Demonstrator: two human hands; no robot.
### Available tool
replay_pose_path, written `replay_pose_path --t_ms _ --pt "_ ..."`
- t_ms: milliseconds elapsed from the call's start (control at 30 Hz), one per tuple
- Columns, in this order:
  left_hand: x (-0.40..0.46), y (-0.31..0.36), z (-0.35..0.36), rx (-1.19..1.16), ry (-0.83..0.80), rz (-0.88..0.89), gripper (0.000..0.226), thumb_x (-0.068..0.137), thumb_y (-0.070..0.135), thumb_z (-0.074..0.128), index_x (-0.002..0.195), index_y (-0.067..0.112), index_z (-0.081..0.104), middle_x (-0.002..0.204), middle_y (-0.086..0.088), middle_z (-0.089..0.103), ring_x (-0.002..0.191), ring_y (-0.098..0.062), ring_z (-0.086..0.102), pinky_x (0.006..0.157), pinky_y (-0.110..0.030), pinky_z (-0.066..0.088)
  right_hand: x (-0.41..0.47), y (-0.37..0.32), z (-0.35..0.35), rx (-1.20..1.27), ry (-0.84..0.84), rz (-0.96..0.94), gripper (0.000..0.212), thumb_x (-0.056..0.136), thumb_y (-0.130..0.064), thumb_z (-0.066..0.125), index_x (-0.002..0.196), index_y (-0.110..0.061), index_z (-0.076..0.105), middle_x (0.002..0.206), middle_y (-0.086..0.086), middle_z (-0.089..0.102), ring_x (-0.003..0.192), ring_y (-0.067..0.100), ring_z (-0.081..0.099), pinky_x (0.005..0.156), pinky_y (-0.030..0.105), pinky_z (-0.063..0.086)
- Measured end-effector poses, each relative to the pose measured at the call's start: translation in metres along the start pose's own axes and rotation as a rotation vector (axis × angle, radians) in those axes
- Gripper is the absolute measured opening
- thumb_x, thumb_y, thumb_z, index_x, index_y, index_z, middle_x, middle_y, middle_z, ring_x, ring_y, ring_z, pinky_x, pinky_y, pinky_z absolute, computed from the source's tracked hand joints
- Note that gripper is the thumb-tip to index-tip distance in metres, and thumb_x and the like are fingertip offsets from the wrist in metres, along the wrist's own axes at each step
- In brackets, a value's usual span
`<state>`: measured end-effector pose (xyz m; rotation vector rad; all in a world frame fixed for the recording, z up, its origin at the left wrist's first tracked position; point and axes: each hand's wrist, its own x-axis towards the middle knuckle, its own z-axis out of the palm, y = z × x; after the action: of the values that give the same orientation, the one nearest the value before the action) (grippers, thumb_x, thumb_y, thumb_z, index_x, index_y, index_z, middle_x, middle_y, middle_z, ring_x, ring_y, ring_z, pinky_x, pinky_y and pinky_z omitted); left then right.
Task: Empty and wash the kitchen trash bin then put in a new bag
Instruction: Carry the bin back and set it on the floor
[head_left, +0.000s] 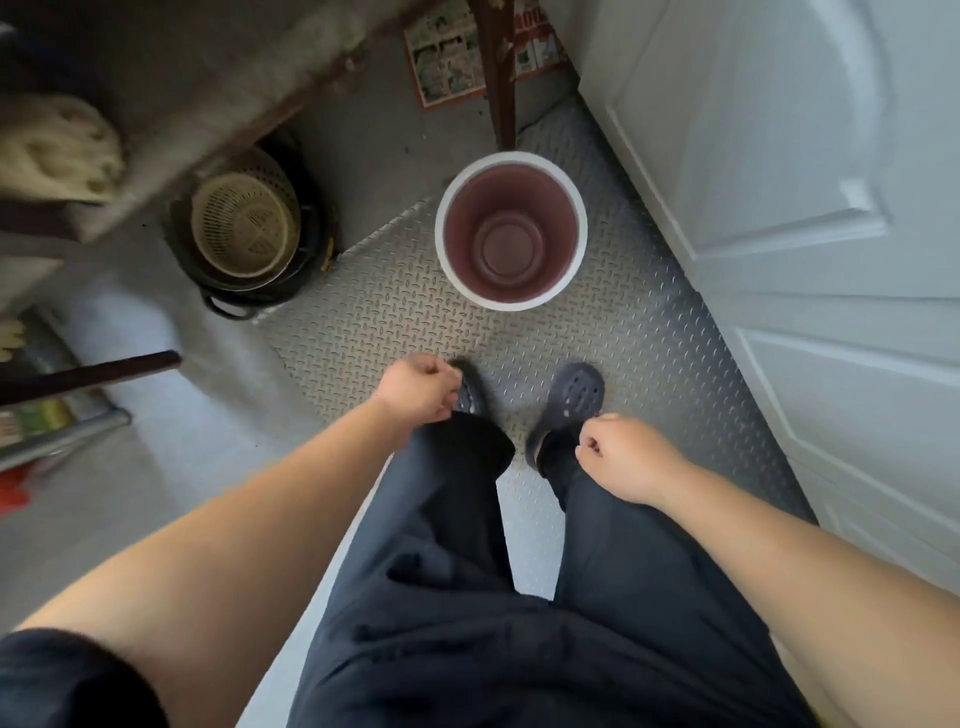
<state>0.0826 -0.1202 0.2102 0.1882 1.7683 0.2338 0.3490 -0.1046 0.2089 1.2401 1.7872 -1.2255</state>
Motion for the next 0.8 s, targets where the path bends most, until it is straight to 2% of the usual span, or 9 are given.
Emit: replay_pose_path --t_ms 67,167,267,433,500,633,800 --pt "-0.040 -0.009 -0.005 0.040 0.009 -0.027 0.019 0.102 0.017 0.054 0.088 0.008 0.062 0.082 -0.005 0.062 0.074 -0.017 0.059 0.061 -0.024 0.055 -0.031 -0.004 -0.006 -0.014 -0.021 0.011 0.022 0.097 -0.029 0.047 0.090 -0.014 0.062 0.098 0.002 0.057 0.082 0.021 0.053 0.067 0.032 0.037" --pt "-0.097 -0.023 -0.012 0.101 0.029 -0.062 0.030 0.103 0.018 0.051 0.077 0.007 0.059 0.068 -0.007 0.057 0.060 -0.017 0.054 0.050 -0.021 0.048 -0.076 -0.014 -0.022 -0.038 -0.052 0.021 0.026 0.097 -0.030 0.046 0.090 -0.010 0.061 0.098 0.004 0.058 0.087 0.023 0.056 0.071 0.034 0.044" --pt "-0.155 -0.034 -0.017 0.185 0.012 -0.052 0.027 0.101 0.013 0.052 0.075 0.009 0.056 0.064 -0.008 0.055 0.054 -0.018 0.050 0.044 -0.021 0.044 -0.124 -0.023 -0.041 -0.045 -0.063 0.049 0.027 0.099 -0.031 0.044 0.090 -0.011 0.059 0.098 0.002 0.059 0.085 0.021 0.056 0.077 0.036 0.048" --pt "-0.238 -0.036 -0.034 0.282 0.028 0.059 0.012 0.096 0.019 0.056 0.085 0.015 0.058 0.081 -0.008 0.065 0.063 -0.018 0.062 0.055 -0.028 0.053 -0.202 -0.024 -0.069 -0.104 -0.052 0.100 0.024 0.097 -0.035 0.047 0.082 -0.020 0.057 0.086 -0.003 0.064 0.080 0.021 0.059 0.069 0.033 0.044" --pt "-0.260 -0.032 -0.043 0.268 0.061 0.117 0.013 0.095 0.021 0.058 0.084 0.015 0.059 0.079 -0.007 0.067 0.062 -0.017 0.064 0.058 -0.030 0.055 -0.225 -0.022 -0.078 -0.121 -0.054 0.143 0.024 0.096 -0.036 0.046 0.079 -0.022 0.055 0.085 -0.004 0.066 0.080 0.019 0.060 0.068 0.031 0.044" --pt "-0.286 -0.026 -0.072 0.156 0.136 0.164 0.015 0.097 0.019 0.059 0.083 0.012 0.059 0.073 -0.007 0.063 0.059 -0.017 0.060 0.056 -0.031 0.052 -0.250 -0.026 -0.091 -0.131 -0.014 0.204 0.028 0.095 -0.035 0.048 0.070 -0.025 0.046 0.077 -0.005 0.059 0.074 0.016 0.055 0.064 0.030 0.039" --pt "-0.301 -0.032 -0.133 0.353 0.133 0.207 0.016 0.096 0.024 0.059 0.083 0.015 0.057 0.088 -0.006 0.067 0.078 -0.024 0.061 0.081 -0.039 0.055 -0.257 -0.074 -0.109 -0.069 0.049 0.249 0.029 0.096 -0.033 0.051 0.070 -0.023 0.044 0.073 -0.007 0.054 0.069 0.013 0.051 0.065 0.031 0.039"
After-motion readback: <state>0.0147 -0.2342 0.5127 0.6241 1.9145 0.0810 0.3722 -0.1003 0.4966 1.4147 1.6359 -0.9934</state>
